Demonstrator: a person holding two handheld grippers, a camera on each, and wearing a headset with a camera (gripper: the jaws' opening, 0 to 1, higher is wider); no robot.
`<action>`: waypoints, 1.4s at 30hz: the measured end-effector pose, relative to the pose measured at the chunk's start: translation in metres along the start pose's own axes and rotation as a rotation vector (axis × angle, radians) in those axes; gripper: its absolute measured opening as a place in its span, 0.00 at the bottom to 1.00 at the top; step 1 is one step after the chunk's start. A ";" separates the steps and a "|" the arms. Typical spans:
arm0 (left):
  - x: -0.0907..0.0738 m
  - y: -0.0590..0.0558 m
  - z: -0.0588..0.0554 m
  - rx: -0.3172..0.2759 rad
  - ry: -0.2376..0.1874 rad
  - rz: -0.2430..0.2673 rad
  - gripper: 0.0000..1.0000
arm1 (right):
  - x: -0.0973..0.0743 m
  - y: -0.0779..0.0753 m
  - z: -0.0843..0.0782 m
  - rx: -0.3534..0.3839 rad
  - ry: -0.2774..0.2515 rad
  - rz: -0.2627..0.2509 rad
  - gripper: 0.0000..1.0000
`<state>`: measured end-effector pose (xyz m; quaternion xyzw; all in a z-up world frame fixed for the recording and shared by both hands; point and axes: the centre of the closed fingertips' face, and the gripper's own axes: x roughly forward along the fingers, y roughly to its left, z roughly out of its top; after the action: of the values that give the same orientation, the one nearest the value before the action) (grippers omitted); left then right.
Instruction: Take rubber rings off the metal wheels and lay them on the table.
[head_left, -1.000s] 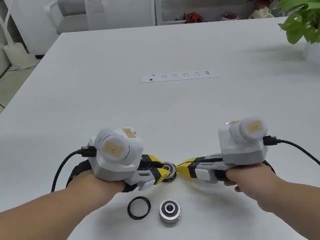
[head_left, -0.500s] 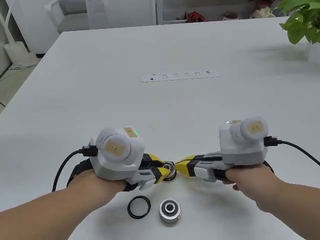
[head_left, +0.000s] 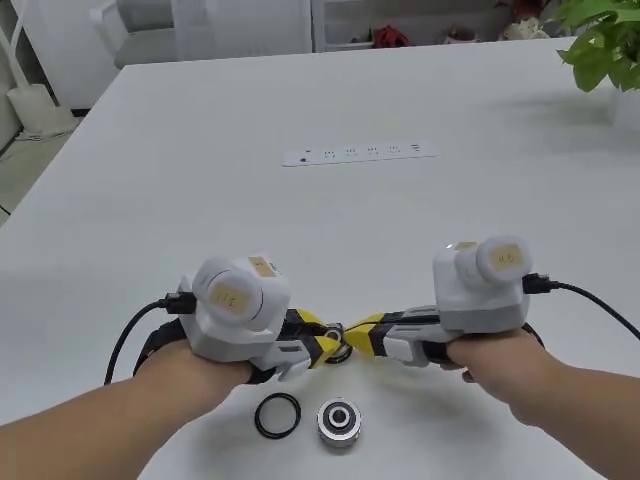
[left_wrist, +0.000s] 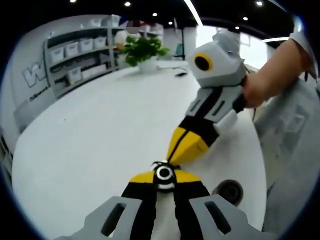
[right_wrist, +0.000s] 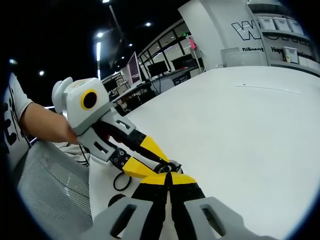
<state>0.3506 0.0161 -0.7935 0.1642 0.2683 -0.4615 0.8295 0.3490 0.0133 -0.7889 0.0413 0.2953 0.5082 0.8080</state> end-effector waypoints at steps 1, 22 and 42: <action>0.000 0.000 0.000 0.000 0.000 0.000 0.12 | 0.000 0.002 0.001 -0.001 -0.005 0.008 0.00; 0.000 -0.002 0.001 0.046 0.012 -0.004 0.13 | 0.000 0.002 0.002 0.017 -0.021 0.002 0.00; -0.020 -0.003 0.001 0.061 -0.011 -0.017 0.21 | -0.004 0.000 0.008 0.032 -0.035 -0.003 0.00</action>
<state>0.3400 0.0282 -0.7810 0.1844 0.2508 -0.4772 0.8218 0.3517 0.0120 -0.7803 0.0625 0.2894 0.5013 0.8131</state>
